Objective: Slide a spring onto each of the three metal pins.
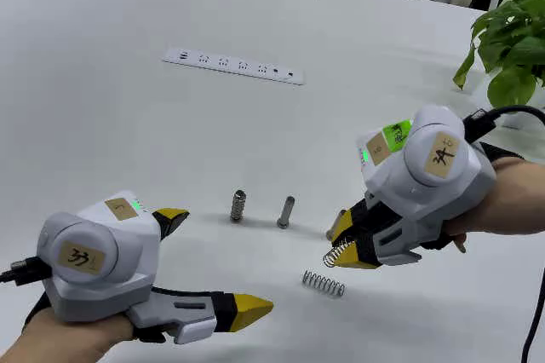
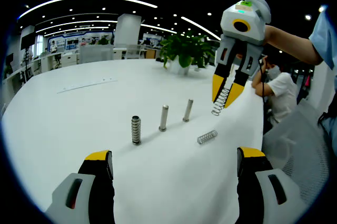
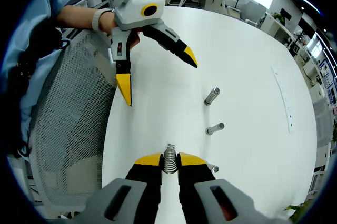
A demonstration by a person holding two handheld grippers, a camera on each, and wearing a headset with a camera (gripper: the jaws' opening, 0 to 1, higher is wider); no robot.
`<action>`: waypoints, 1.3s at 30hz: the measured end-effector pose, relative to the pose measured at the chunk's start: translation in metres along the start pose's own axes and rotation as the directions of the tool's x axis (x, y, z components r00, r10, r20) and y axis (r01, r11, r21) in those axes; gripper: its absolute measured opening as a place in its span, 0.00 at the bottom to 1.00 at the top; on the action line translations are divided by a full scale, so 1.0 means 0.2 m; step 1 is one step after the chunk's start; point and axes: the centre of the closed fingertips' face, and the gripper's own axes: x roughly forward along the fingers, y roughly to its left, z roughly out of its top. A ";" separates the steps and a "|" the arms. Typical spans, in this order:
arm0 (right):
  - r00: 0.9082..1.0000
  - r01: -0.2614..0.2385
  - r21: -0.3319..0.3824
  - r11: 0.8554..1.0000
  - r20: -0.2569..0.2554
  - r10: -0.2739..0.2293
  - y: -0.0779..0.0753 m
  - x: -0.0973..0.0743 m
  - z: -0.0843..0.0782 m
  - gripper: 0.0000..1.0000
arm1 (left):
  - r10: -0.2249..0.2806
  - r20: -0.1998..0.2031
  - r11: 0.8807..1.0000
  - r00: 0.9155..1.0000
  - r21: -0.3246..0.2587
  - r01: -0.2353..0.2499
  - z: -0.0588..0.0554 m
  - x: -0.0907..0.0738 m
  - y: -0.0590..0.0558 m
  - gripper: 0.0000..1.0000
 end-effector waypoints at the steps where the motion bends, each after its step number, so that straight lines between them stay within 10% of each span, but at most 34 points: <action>1: 1.000 0.001 0.000 1.000 0.000 -0.001 -0.01 0.00 0.00 0.12 | 0.002 -0.003 1.000 1.000 0.002 -0.002 0.00 0.00 0.00 1.00; 15: 0.999 0.027 -0.055 0.998 -0.045 -0.029 -0.23 0.00 0.07 0.12 | 0.015 -0.006 1.000 1.000 0.010 -0.015 -0.01 0.00 0.02 1.00; 39: 0.988 -0.038 -0.215 0.976 -0.156 0.004 -0.35 0.05 0.19 0.12 | 0.028 -0.029 0.997 0.999 0.074 -0.025 -0.01 0.01 0.03 0.98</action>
